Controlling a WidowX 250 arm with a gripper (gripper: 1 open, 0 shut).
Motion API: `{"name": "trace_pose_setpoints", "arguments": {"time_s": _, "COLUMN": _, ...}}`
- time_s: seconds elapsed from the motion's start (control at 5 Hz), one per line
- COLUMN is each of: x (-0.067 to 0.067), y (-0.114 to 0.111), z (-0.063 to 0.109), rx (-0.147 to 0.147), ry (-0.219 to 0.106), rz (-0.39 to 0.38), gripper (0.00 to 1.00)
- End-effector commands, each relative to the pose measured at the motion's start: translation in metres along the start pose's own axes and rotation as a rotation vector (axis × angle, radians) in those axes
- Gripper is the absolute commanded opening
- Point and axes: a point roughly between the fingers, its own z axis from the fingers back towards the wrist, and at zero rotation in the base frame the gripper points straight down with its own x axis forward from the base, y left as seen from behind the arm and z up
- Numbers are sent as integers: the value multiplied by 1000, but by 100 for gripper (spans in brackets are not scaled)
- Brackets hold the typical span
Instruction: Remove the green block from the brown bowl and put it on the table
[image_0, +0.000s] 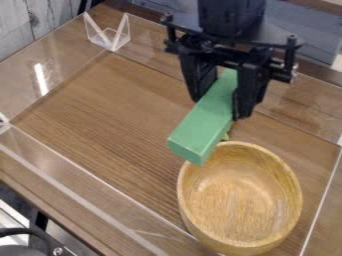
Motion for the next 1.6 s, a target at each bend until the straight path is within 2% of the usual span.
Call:
{"name": "trace_pose_setpoints", "arguments": {"time_s": 0.0, "x": 8, "y": -8, "z": 11, "rx": -19, "ry": -42, "rz": -77, "gripper": 0}}
{"name": "trace_pose_setpoints", "arguments": {"time_s": 0.4, "x": -3, "y": -14, "z": -14, "rx": -13, "ry": -51, "rz": -39, "gripper": 0}}
{"name": "trace_pose_setpoints", "arguments": {"time_s": 1.0, "x": 15, "y": 0, "z": -12, "rx": -28, "ry": -73, "rz": -6, "gripper": 0}}
{"name": "trace_pose_setpoints", "arguments": {"time_s": 1.2, "x": 13, "y": 8, "z": -2, "rx": -32, "ry": -79, "rz": 2, "gripper": 0}}
{"name": "trace_pose_setpoints", "arguments": {"time_s": 1.4, "x": 9, "y": 5, "z": 3, "rx": -36, "ry": -83, "rz": 3, "gripper": 0}}
